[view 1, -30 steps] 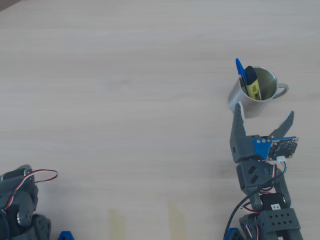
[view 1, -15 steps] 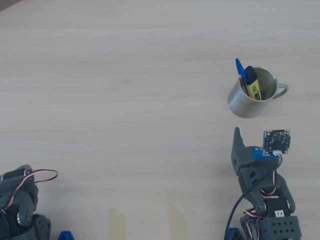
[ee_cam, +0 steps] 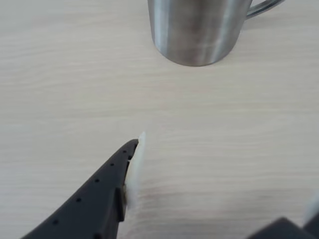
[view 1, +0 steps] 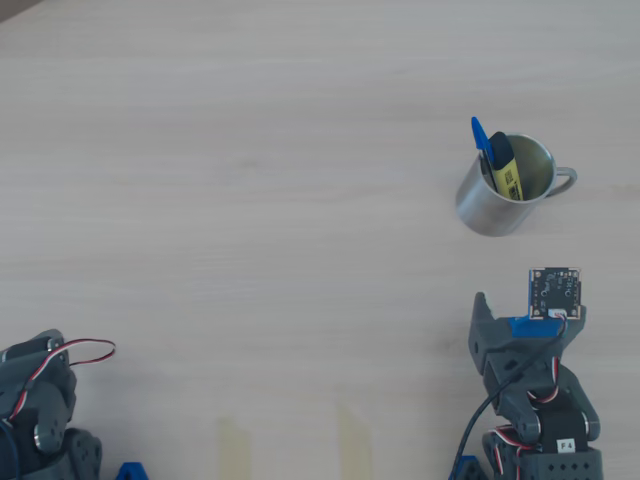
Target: Grab the blue pen and put it in the silver cup.
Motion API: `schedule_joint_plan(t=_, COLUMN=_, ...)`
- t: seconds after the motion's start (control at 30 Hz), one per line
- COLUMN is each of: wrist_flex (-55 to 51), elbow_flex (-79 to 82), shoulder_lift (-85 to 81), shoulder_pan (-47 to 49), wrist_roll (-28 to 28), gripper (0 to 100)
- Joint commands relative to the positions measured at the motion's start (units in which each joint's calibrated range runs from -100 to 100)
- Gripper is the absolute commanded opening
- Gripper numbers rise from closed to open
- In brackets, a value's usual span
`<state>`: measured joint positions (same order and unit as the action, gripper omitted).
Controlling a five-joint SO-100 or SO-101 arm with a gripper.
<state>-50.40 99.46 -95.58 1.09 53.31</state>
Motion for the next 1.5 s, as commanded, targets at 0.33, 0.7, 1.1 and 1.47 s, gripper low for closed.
schedule_joint_plan(t=0.33, wrist_flex=-17.9, elbow_flex=0.4, shoulder_lift=-2.2, shoulder_pan=-1.6, wrist_roll=-0.2, gripper=50)
schedule_joint_plan(t=0.7, wrist_flex=-24.8, elbow_flex=0.4, shoulder_lift=-2.3, shoulder_pan=-1.9, wrist_roll=-2.1, gripper=50)
schedule_joint_plan(t=1.1, wrist_flex=-24.9, elbow_flex=0.4, shoulder_lift=-2.3, shoulder_pan=-3.3, wrist_roll=-3.3, gripper=21)
schedule_joint_plan(t=1.47, wrist_flex=-24.7, elbow_flex=0.4, shoulder_lift=-2.3, shoulder_pan=-3.8, wrist_roll=-3.6, gripper=2)
